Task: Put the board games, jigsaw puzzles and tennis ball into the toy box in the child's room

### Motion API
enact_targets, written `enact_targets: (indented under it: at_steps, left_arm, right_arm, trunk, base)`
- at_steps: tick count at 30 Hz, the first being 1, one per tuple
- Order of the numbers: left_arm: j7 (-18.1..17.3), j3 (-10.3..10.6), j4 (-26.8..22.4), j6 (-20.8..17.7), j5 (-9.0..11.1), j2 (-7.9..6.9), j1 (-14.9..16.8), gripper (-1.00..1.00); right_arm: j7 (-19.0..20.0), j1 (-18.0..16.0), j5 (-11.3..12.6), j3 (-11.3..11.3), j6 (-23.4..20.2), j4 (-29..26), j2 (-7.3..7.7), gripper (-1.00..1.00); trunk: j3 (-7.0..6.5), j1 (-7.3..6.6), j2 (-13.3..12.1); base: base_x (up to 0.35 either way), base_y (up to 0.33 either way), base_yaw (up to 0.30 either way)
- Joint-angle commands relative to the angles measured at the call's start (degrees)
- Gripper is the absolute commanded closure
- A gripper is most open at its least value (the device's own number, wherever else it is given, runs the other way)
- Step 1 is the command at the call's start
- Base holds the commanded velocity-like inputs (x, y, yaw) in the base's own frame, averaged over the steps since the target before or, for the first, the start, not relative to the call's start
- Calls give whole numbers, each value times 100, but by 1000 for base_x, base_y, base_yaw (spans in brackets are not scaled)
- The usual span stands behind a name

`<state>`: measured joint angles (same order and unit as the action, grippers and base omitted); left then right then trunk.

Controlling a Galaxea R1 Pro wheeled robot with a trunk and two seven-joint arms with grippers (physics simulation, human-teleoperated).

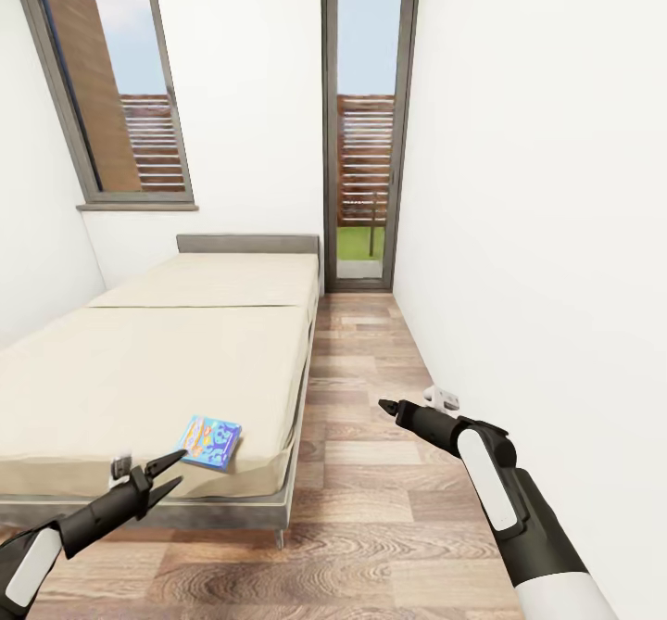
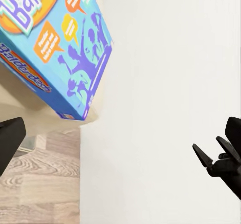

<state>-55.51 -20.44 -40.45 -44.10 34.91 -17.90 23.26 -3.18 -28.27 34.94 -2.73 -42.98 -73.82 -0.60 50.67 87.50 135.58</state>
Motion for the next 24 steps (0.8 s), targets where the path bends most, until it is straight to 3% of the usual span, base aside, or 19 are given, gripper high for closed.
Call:
enact_targets:
  at_steps: [1, 10, 24]
  left_arm:
    - [-60, -4, 2, -34, 15, -13, 3, -100]
    - [-391, 2, 7, -88, 9, -74, 3, -100]
    - [-504, 3, 7, -166, 18, -131, 3, -100]
  right_arm:
    - [-33, -3, 39, 0, -20, -5, -1, -100]
    - [-34, -3, 39, 0, -18, -6, -2, -100]
    - [-34, -3, 39, 0, -18, -5, -1, -100]
  trunk:
    - [6, -1, 3]
    - [6, -1, 3]
    - [6, -1, 3]
  base:
    - [0, 0, 0]
    - [0, 0, 0]
    - [0, 0, 0]
